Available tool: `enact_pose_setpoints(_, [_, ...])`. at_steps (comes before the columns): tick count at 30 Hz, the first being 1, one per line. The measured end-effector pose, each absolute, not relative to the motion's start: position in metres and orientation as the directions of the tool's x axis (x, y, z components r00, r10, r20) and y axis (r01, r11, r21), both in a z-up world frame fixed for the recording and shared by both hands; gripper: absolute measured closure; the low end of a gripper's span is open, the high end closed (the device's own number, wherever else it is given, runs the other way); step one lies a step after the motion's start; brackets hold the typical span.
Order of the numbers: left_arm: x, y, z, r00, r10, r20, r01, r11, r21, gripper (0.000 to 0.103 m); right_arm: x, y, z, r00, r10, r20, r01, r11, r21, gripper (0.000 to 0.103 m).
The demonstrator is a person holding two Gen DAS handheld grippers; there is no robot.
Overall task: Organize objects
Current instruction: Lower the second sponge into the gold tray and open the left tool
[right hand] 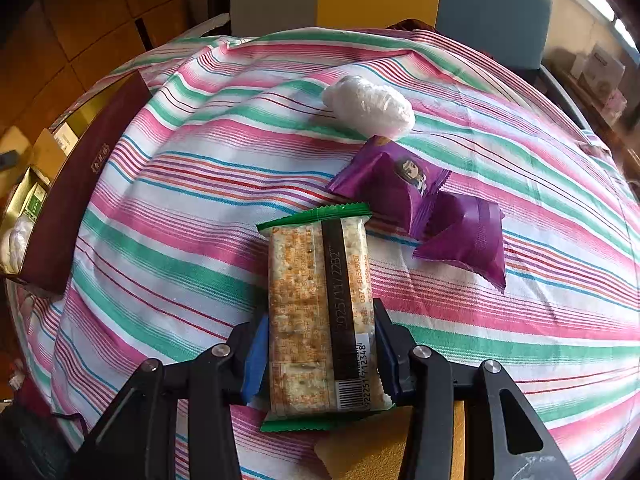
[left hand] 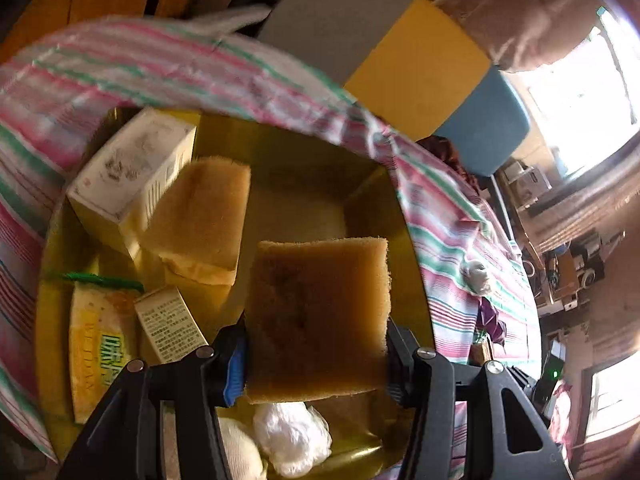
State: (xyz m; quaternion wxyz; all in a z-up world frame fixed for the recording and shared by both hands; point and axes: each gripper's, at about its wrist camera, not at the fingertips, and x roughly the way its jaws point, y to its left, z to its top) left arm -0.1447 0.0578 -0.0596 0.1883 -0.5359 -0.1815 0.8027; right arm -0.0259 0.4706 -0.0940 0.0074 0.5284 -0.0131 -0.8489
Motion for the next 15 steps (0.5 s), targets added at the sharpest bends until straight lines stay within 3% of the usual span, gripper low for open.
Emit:
enact_pose_setpoints(3, [-0.153, 0.059, -0.077, -0.316, 0.474, -0.822, -0.068, -0.876, -0.478, 0.049, -0.026, 0.47, -0.094, -0.442, -0.027, -0.897, 0.002, -1.0, 0.029, 0.055])
enact_pose_setpoints(8, [-0.161, 0.066, -0.088, -0.317, 0.335, -0.887, -0.099, -0.942, -0.321, 0.047, -0.027, 0.47, -0.093, -0.444, -0.027, -0.896, 0.006, -1.0, 0.027, 0.055])
enact_pose_setpoints(12, [-0.16, 0.065, -0.089, -0.293, 0.349, -0.89, -0.113, -0.937, -0.33, 0.046, -0.027, 0.47, -0.093, -0.445, -0.027, -0.895, 0.008, -1.0, 0.026, 0.055])
enact_pose_setpoints(15, [-0.151, 0.062, -0.075, -0.299, 0.388, -0.872, -0.173, -0.921, -0.35, 0.032, -0.027, 0.47, -0.093, -0.446, -0.025, -0.895, 0.009, -1.0, 0.024, 0.055])
